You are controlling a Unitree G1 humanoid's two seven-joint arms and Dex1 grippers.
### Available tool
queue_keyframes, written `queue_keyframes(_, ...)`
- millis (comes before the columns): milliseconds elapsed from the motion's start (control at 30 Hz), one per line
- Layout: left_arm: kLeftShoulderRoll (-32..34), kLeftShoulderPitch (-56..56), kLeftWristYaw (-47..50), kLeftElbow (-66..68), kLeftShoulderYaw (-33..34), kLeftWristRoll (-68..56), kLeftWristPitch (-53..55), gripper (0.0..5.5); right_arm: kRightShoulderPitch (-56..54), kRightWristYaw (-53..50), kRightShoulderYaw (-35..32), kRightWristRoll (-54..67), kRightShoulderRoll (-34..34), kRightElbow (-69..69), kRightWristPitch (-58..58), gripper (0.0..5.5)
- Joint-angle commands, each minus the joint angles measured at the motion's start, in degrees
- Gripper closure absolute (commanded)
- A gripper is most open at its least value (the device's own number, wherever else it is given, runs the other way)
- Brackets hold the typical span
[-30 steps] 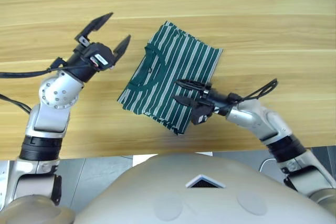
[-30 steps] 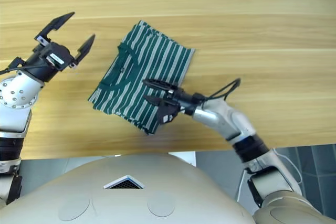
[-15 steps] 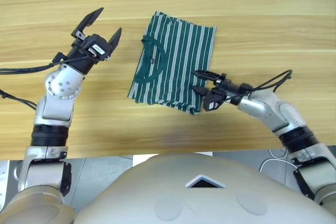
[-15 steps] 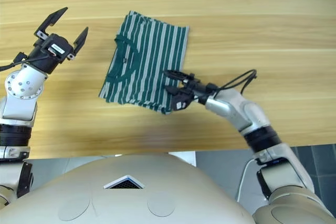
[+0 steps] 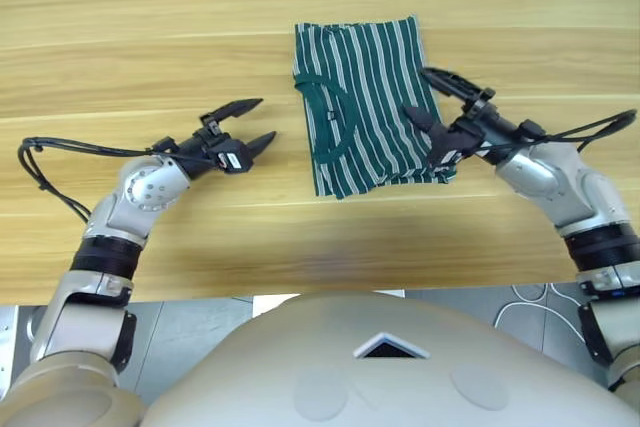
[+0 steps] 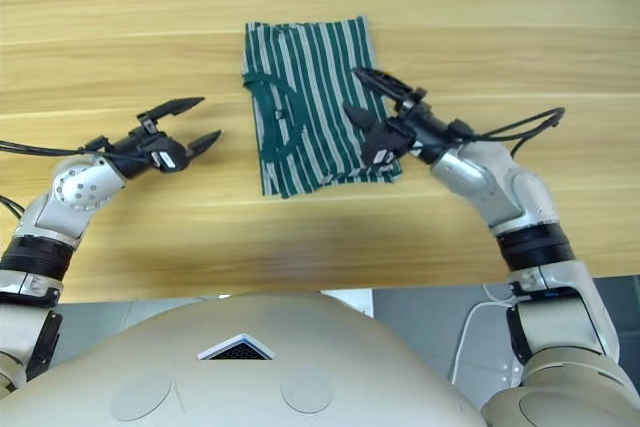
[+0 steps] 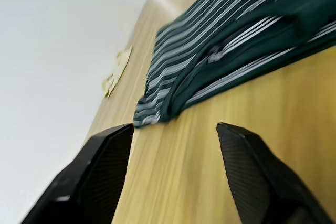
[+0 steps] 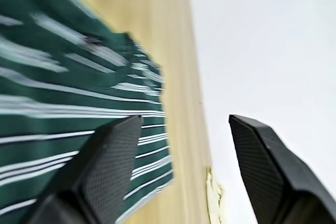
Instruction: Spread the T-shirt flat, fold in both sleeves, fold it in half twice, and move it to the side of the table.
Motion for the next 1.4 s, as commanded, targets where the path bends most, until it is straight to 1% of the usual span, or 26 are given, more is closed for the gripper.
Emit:
queue_keyframes(33,1.2,-2.6,1.5,2.6,-1.1,4.5,-2.8,2.55,0.1,-1.3,-4.7,1.1,-2.6,3.9,-0.1,2.45)
queue_keyframes(133,1.9,-3.3,1.4,4.0,-2.4,8.5,-2.8,2.55,2.6,-2.2,-6.0,-3.5,-5.8,6.5,1.3,2.45)
queue_keyframes(200,2.9,-2.4,-0.9,3.1,-4.6,9.6,-3.7,2.55,6.1,-1.2,-5.1,-7.9,-9.6,7.6,2.3,2.45)
queue_keyframes(267,4.3,-1.0,-4.6,1.0,-7.0,9.3,-3.8,2.55,9.6,1.3,-4.3,-9.2,-12.1,7.1,2.7,2.45)
queue_keyframes(367,5.9,0.1,-9.4,-0.2,-10.0,8.0,-3.1,2.55,10.4,4.0,-2.8,-8.9,-11.8,5.5,2.8,2.45)
queue_keyframes(433,4.5,-1.3,-7.2,-0.3,-9.4,7.9,-3.1,2.55,9.0,3.6,-2.8,-7.9,-10.0,4.5,2.4,2.45)
queue_keyframes(533,0.4,-4.2,0.8,-1.6,-5.1,7.4,-2.0,2.55,6.7,2.9,-2.8,-7.9,-8.2,5.2,3.6,2.45)
queue_keyframes(600,-1.0,-5.1,2.5,-2.0,-4.6,7.4,-2.1,2.55,6.7,3.1,-1.8,-8.7,-7.6,6.4,3.4,2.45)
queue_keyframes(700,-1.9,-4.9,2.2,-3.2,-5.7,7.0,-2.8,2.55,7.9,3.3,-1.6,-7.4,-7.2,4.7,2.9,2.45)
queue_keyframes(867,-2.6,-4.5,-1.0,-5.2,-8.4,5.2,-3.7,2.55,7.9,1.9,-4.0,-5.0,-6.0,0.4,2.6,2.45)
queue_keyframes(933,-4.3,-7.5,2.2,-2.7,-7.7,8.3,-2.8,2.55,6.8,0.8,-4.0,-5.8,-5.0,0.7,3.1,2.45)
queue_keyframes(1033,-7.7,-15.0,11.9,4.2,-5.8,15.0,1.5,2.55,5.0,0.0,-2.4,-7.7,-3.2,2.4,3.7,2.45)
queue_keyframes(1133,-9.7,-20.1,17.4,10.1,-6.9,18.4,2.9,2.55,5.2,0.4,-1.3,-8.7,-3.2,2.7,3.2,2.45)
queue_keyframes(1233,-10.4,-19.7,16.9,10.7,-9.6,18.5,-0.1,2.55,7.4,2.7,-1.5,-5.0,-4.4,0.9,1.7,2.45)
queue_keyframes(1333,-10.2,-16.9,14.0,7.9,-13.1,16.3,-5.8,2.55,9.8,4.4,-2.1,-2.6,-5.2,-0.8,1.0,2.45)
queue_keyframes(1400,-9.4,-14.3,10.8,5.1,-15.1,12.3,-9.2,2.55,11.8,5.9,-2.5,0.3,-5.6,-1.9,0.3,2.45)
